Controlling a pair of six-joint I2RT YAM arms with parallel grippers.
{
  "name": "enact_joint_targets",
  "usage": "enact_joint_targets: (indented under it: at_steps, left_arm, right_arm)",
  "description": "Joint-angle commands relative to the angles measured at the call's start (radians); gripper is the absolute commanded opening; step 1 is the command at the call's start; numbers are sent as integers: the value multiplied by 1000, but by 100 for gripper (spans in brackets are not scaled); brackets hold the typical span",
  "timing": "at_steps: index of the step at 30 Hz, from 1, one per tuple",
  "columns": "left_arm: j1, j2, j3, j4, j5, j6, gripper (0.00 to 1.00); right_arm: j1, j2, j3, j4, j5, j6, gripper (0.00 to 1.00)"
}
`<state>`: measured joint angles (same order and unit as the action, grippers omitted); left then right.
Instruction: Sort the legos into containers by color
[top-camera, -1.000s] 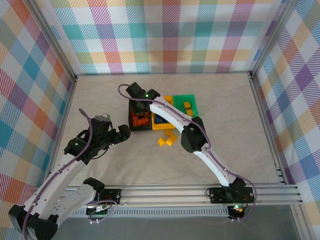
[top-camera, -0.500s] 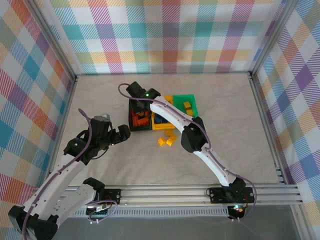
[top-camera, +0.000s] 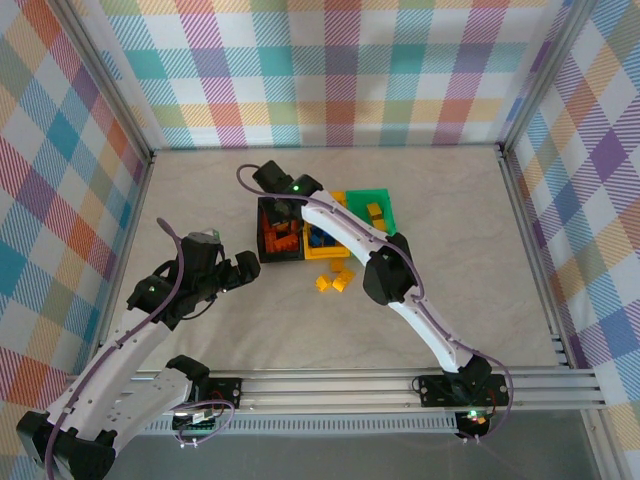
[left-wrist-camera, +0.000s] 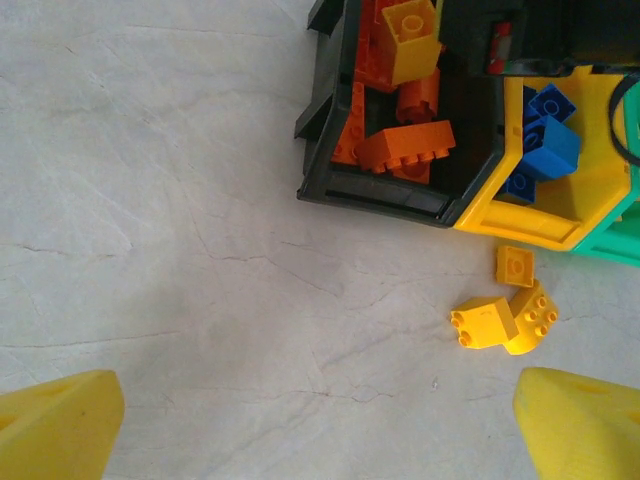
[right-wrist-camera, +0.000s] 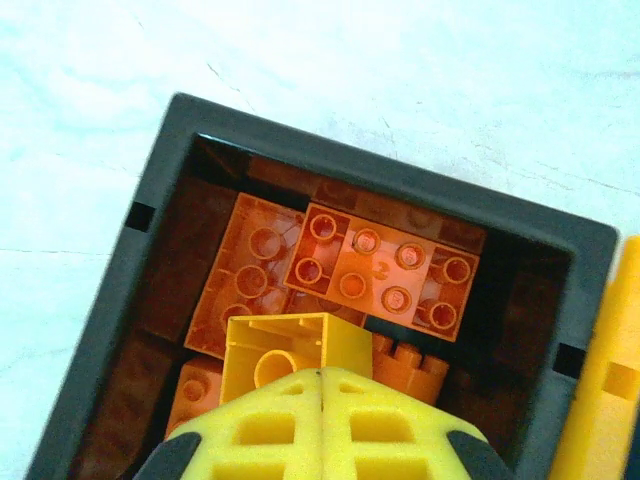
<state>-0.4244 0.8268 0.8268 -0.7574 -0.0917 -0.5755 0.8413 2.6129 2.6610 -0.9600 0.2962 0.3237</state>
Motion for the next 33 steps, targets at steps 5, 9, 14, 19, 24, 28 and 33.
enact_joint_targets:
  at_steps: [5,9,14,19,24,28,33]
  left_arm:
    - [21,-14,-3,-6,-13,15,100]
    - [24,-9,-5,1,-11,14,100]
    - [27,-1,-6,16,-1,12,100]
    - [27,5,-4,24,7,12,100]
    - [27,18,-6,39,21,12,100]
    - [27,52,-21,77,79,16,100]
    - [-7,107,-32,147,121,14,100]
  right_arm:
    - [7,-117,33,-33,27,-23,0]
    - [7,-159,1,-51,50,-34,0]
    - [3,-332,-267,89,49,-44,0]
    - [-14,-498,-538,183,60,-31,0]
    - [-61,-687,-802,271,57,-2,0]
    - [-126,-816,-994,324,60,19,0]
    - [-246,-899,-1187,374,35,50,0]
